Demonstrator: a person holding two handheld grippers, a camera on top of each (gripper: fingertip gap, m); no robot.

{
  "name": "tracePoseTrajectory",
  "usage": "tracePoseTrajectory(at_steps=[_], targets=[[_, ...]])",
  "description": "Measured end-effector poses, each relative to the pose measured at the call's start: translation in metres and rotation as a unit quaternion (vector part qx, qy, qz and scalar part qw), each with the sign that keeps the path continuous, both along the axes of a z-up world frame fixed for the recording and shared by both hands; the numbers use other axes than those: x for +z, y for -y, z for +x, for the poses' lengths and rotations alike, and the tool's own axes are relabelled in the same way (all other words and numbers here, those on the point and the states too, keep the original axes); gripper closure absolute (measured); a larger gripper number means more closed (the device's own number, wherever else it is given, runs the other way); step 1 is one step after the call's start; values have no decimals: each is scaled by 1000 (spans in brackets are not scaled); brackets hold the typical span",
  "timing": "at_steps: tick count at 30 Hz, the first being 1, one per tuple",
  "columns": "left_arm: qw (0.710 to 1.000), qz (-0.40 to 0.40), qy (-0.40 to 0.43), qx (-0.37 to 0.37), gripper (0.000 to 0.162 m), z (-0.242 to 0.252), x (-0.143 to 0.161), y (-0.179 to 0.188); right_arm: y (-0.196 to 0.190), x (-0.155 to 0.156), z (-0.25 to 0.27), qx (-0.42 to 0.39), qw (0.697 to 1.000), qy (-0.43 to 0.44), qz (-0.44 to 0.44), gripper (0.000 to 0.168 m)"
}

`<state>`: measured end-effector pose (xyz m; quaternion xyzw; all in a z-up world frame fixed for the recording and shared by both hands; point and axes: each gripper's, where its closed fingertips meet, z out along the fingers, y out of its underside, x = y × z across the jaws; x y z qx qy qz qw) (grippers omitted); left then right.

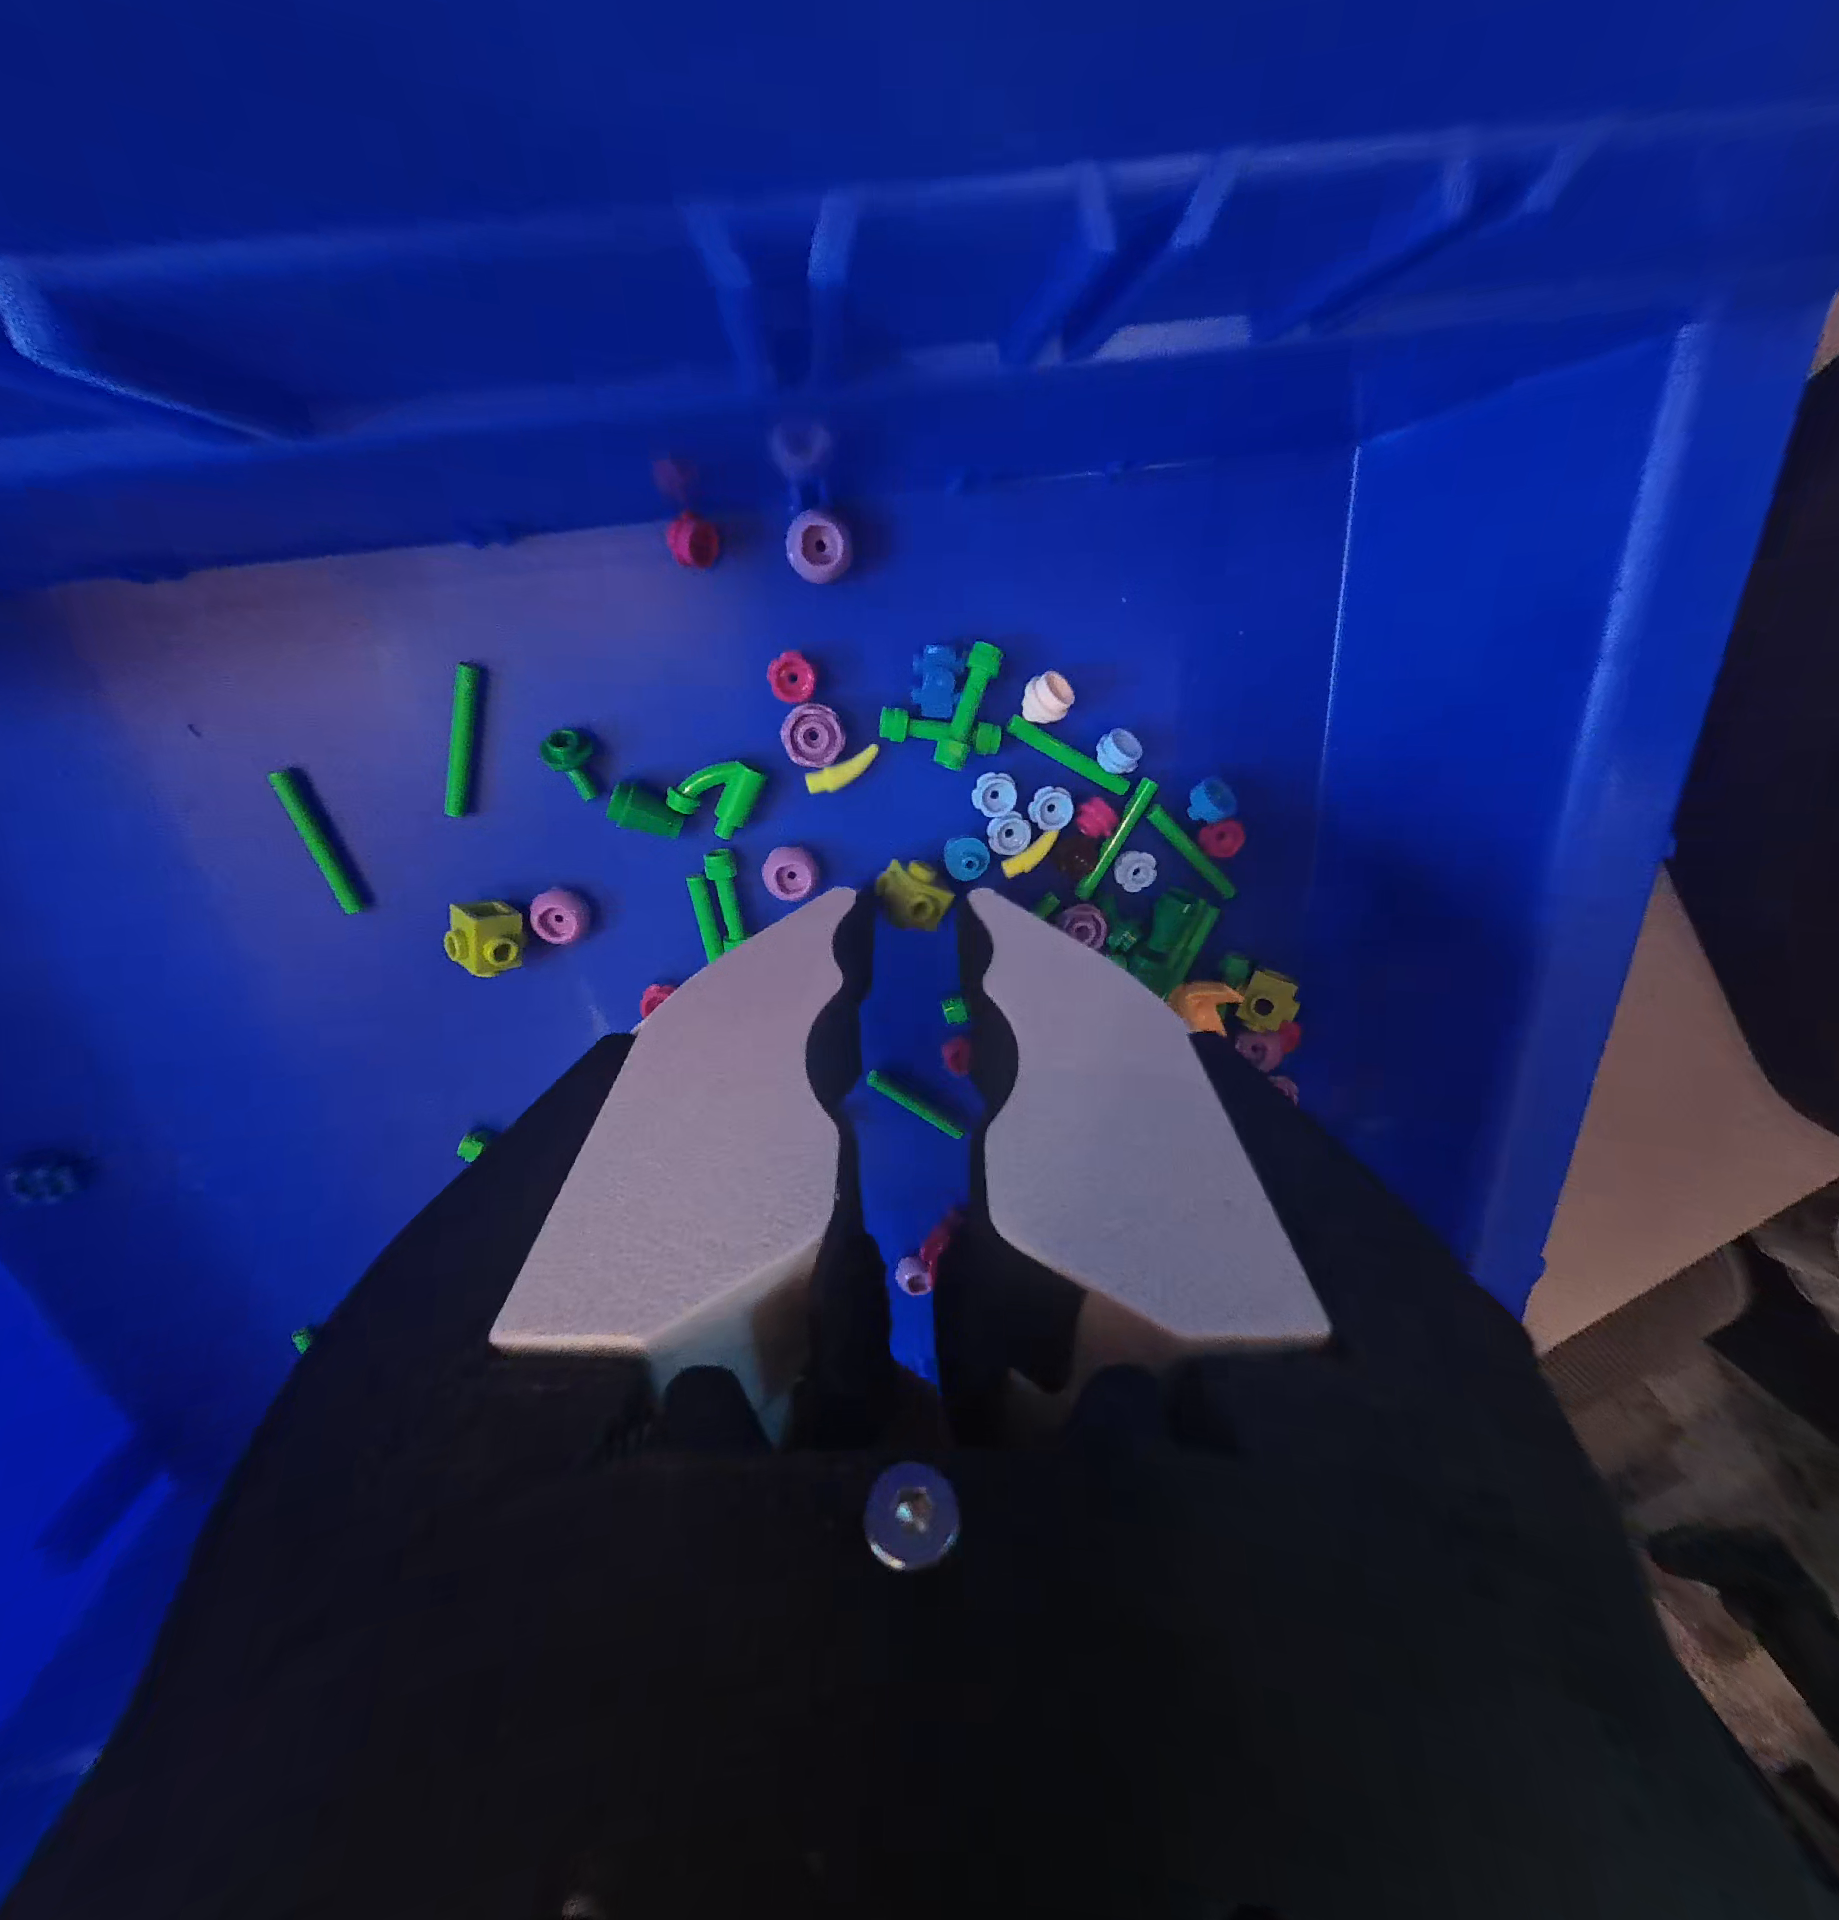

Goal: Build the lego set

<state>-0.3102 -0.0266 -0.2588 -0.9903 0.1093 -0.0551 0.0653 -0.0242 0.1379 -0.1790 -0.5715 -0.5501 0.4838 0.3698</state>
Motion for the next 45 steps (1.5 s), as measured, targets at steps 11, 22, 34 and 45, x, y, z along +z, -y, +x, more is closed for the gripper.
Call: tracePoseTrajectory(at_steps=[11, 22, 34, 45], targets=[[1000, -6, 0, -6, 146, 1, 1, 3, 1, -1, 0, 1, 1000, 3, 2, 135], [997, 41, -23, -69, 122, -5, 28, 1, 0, 2, 0, 1, 1000, -7, 5, 135], [990, 51, 10, -131, 136, 8, 15, 2, -3, 4, 1, -2, 1000, -21, -4, 136], [992, 50, 5, -119, 139, 6, 8, -4, -3, 4, 2, -4, 1000, -21, -6, 136]])
